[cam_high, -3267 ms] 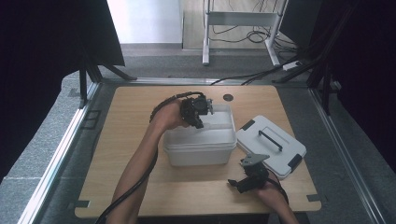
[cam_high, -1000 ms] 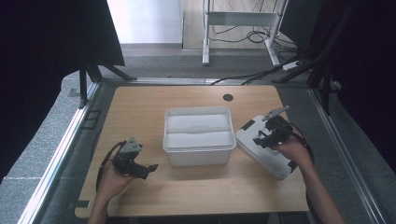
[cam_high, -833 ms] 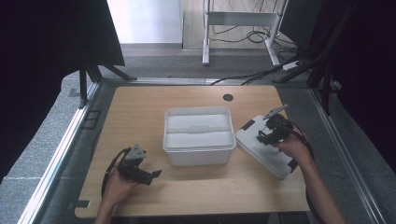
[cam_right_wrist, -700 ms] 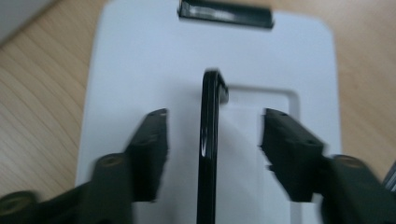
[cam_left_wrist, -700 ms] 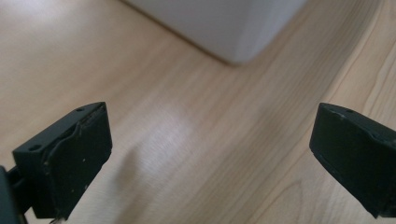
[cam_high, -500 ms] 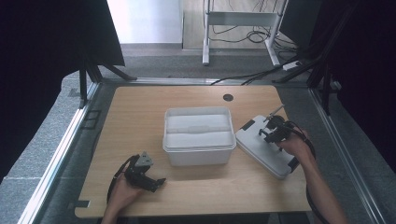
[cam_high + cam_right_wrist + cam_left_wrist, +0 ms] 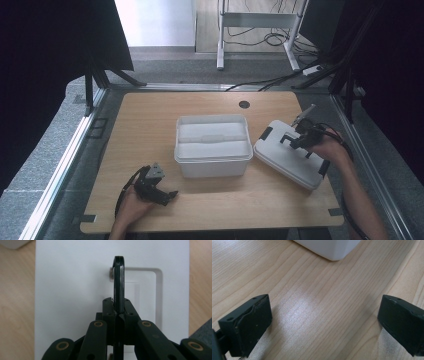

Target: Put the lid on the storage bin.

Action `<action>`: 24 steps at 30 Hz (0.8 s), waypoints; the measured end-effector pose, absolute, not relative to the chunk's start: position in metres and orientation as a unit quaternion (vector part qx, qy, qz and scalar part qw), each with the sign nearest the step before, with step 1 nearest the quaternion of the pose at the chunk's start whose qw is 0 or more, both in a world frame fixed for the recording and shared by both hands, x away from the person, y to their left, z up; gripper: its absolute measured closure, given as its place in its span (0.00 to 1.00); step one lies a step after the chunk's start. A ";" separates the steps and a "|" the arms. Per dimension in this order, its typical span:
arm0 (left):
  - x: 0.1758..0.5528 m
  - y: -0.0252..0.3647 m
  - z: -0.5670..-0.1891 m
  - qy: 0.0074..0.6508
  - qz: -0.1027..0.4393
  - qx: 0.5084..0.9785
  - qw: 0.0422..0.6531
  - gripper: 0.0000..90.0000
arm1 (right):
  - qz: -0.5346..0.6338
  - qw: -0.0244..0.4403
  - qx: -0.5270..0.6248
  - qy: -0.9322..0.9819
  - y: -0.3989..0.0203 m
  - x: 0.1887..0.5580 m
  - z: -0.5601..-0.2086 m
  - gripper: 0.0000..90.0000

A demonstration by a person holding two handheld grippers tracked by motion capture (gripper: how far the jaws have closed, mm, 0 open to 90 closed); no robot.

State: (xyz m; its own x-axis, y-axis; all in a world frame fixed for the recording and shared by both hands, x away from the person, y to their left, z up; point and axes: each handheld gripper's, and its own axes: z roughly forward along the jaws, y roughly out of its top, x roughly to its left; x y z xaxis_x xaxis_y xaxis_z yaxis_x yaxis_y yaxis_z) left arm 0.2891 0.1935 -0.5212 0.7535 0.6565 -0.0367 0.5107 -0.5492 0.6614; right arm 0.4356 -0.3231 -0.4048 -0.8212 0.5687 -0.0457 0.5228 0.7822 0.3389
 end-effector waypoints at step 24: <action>0.288 0.191 -0.521 0.334 0.107 0.873 0.339 0.00 | 0.229 0.076 0.133 0.961 -0.291 0.417 -0.281 0.93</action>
